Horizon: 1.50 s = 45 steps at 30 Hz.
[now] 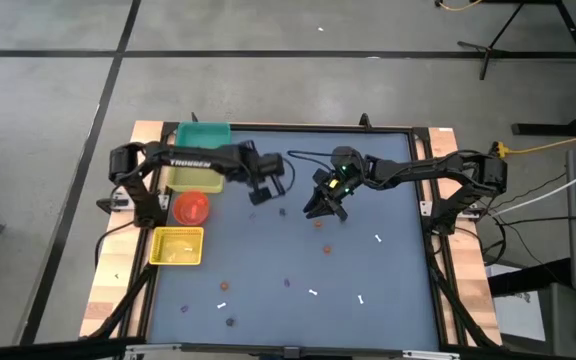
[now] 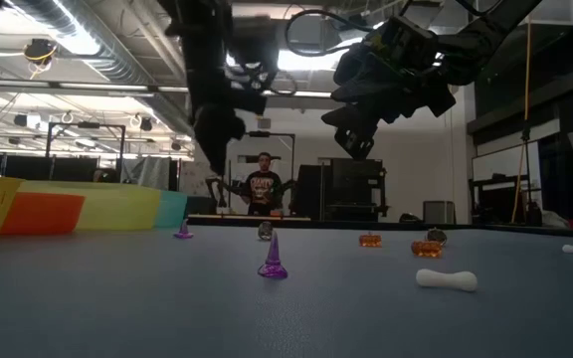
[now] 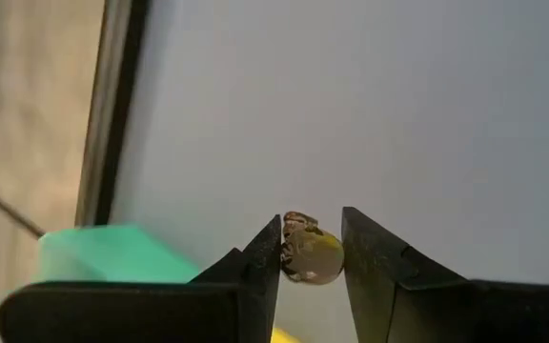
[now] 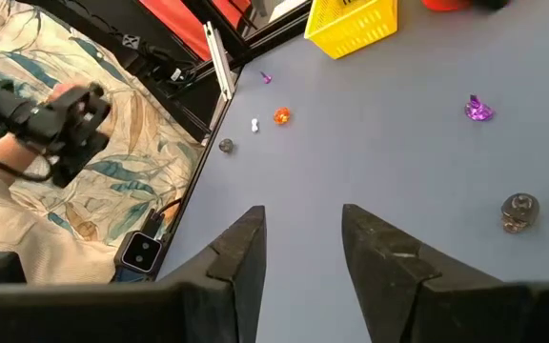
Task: Sort Halloween decoration
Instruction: Put the middle left black skull toy into the green bin, then put the top right orange pumpkin toy into the orange bin
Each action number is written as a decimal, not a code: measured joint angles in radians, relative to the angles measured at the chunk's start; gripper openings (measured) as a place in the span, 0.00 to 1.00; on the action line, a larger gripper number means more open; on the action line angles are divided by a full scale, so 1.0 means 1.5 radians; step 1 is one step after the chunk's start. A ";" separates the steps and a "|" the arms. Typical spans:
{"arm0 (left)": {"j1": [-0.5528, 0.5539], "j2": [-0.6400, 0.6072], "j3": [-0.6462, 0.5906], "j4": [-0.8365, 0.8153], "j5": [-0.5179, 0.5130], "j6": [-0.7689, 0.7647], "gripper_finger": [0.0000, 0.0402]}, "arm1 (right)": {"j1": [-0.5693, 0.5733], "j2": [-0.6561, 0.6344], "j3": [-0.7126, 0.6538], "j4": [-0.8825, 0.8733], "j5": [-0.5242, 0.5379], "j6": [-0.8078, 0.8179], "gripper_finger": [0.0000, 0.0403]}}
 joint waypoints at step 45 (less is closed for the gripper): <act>0.381 0.000 0.000 -0.010 0.013 0.013 0.45 | 0.000 0.000 0.000 -0.084 0.117 -0.054 0.34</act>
